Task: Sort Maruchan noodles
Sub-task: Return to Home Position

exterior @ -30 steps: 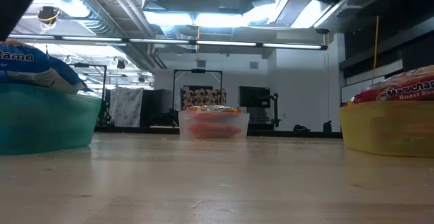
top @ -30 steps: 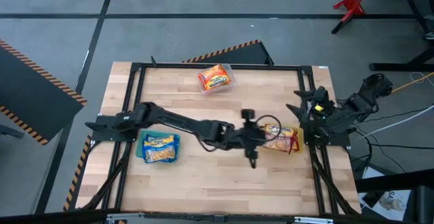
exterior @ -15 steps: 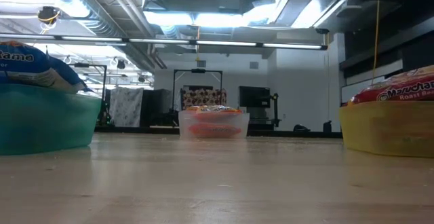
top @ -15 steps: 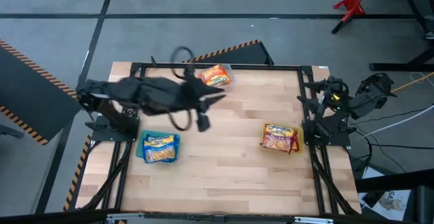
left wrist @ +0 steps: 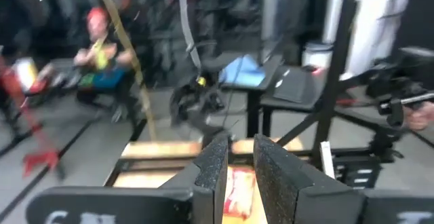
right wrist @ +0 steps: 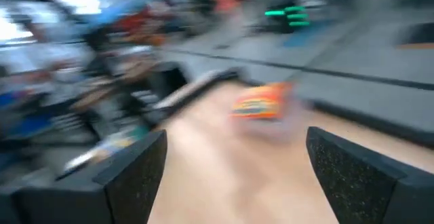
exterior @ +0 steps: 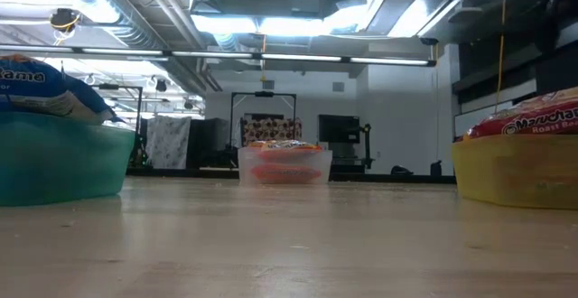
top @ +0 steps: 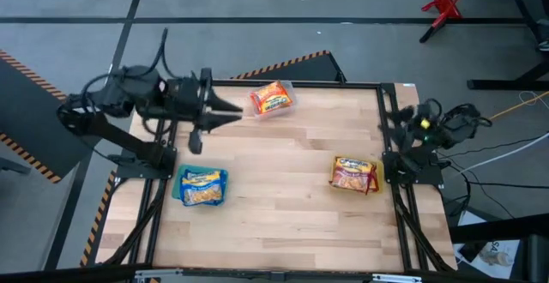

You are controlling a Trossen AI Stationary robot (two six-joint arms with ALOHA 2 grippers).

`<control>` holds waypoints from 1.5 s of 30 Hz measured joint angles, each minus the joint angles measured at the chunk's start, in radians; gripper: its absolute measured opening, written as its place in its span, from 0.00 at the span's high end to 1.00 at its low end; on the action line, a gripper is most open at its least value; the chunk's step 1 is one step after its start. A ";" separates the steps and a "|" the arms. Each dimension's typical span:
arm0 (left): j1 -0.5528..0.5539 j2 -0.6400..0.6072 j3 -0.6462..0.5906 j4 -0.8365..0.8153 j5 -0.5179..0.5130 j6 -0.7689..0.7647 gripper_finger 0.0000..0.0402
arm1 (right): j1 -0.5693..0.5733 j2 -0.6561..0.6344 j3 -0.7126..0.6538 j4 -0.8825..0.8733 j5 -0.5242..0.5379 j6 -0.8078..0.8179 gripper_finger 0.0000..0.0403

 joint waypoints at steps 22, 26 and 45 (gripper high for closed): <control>0.001 -0.835 -1.571 1.135 0.105 -0.215 0.83 | -0.002 -0.018 -0.411 0.810 -0.652 -0.607 0.16; -0.011 -0.881 -1.690 1.189 0.071 -0.234 0.83 | -0.002 -0.018 -0.494 0.880 -0.592 -0.602 0.16; 0.014 -0.952 -1.717 1.060 0.064 -0.194 0.83 | -0.239 -0.018 -0.572 0.892 -0.784 -0.517 0.16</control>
